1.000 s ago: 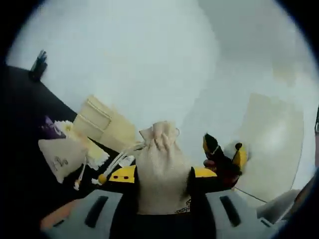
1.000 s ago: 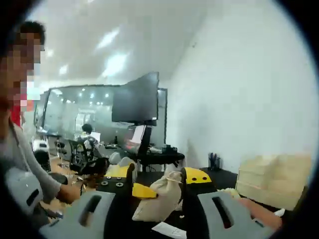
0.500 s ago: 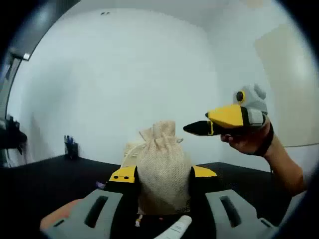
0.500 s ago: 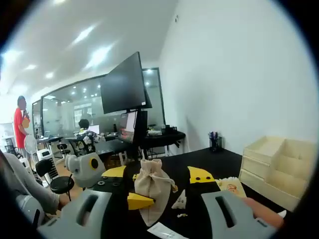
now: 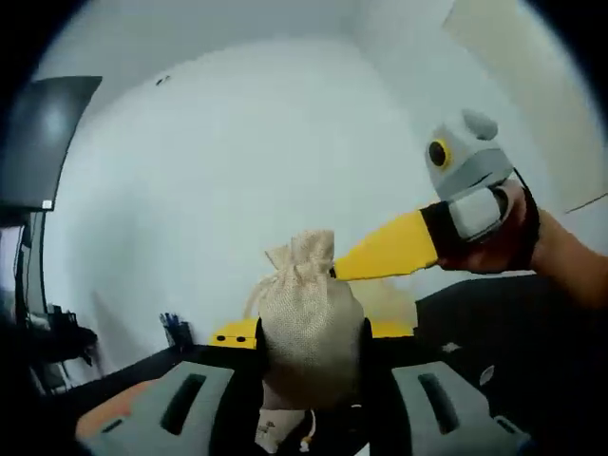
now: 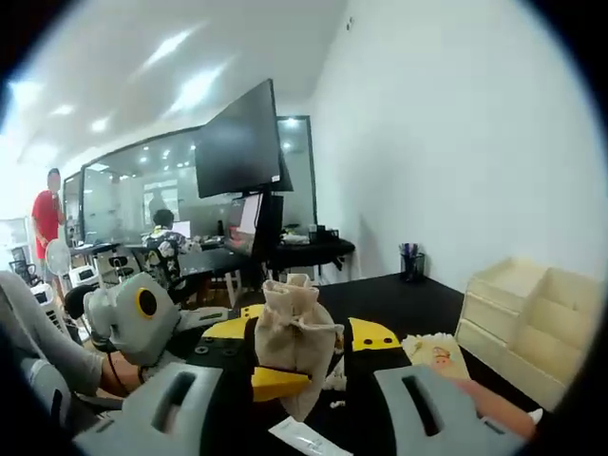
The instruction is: Open the drawer, pick up the cosmetic bottles from the table one by one, place them into the drawer, release the gripper, close the drawer, and move the gripper away
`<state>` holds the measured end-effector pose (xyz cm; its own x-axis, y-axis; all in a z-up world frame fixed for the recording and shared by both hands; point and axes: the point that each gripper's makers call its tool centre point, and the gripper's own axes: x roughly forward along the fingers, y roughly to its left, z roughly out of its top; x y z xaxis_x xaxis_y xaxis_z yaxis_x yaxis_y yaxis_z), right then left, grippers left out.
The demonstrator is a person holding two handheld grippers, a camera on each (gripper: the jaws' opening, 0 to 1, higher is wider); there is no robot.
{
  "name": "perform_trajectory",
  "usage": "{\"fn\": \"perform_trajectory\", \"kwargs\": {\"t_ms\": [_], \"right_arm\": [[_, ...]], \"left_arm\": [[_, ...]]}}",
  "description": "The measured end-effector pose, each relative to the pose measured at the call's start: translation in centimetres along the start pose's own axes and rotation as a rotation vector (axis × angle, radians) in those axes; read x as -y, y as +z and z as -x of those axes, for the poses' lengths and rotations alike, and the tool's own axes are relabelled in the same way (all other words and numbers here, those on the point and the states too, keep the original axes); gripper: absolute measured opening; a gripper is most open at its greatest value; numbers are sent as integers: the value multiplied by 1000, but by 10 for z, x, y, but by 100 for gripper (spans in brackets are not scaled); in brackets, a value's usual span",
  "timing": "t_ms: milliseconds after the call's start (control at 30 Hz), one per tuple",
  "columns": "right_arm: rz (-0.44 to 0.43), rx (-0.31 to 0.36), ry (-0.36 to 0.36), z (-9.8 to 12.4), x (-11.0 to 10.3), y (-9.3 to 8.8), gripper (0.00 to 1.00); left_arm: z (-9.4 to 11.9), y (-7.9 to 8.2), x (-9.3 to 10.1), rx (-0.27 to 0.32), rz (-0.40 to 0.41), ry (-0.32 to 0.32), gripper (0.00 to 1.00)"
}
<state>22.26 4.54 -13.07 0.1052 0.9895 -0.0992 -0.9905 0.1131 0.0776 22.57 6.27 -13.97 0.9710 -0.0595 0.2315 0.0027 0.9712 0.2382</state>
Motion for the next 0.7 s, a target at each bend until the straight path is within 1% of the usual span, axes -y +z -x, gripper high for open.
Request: {"fn": "perform_trajectory", "kwargs": {"t_ms": [67,167,233,300,333,367,400,433,467,600,633,667,700], "right_arm": [[11,-21,8,0,-1,-2,34],[37,-44,-16,1,3,-4,34],[38,-52,-21,2,7,-4,34],[45,-31,-21,4,8,1,33],[47,24,-35,5,11,12,32],[41,46,-41,7,13,16,29],[37,43,-34,9,13,17,27],[31,53,-26,9,13,19,27],[29,52,-23,9,5,14,27],[47,24,-34,3,3,6,27],[54,35,-42,3,3,7,27],[55,42,-50,3,4,9,25],[61,47,-60,3,5,10,19]], "left_arm": [[-2,1,6,0,-11,-2,35],[-2,1,10,3,-27,-1,35],[-2,3,11,7,-64,9,35],[-2,2,14,2,-78,9,35],[-2,1,14,-1,-79,7,35],[-2,0,14,-6,-75,4,35],[-1,-1,14,-12,-70,3,35],[-1,-2,14,-15,-67,3,35],[-1,-4,14,-18,-65,4,35],[-2,-5,19,-27,-67,10,35],[-3,-6,20,-31,-75,12,35],[-4,-6,22,-34,-81,11,35],[-5,-6,23,-37,-84,12,35]]}}
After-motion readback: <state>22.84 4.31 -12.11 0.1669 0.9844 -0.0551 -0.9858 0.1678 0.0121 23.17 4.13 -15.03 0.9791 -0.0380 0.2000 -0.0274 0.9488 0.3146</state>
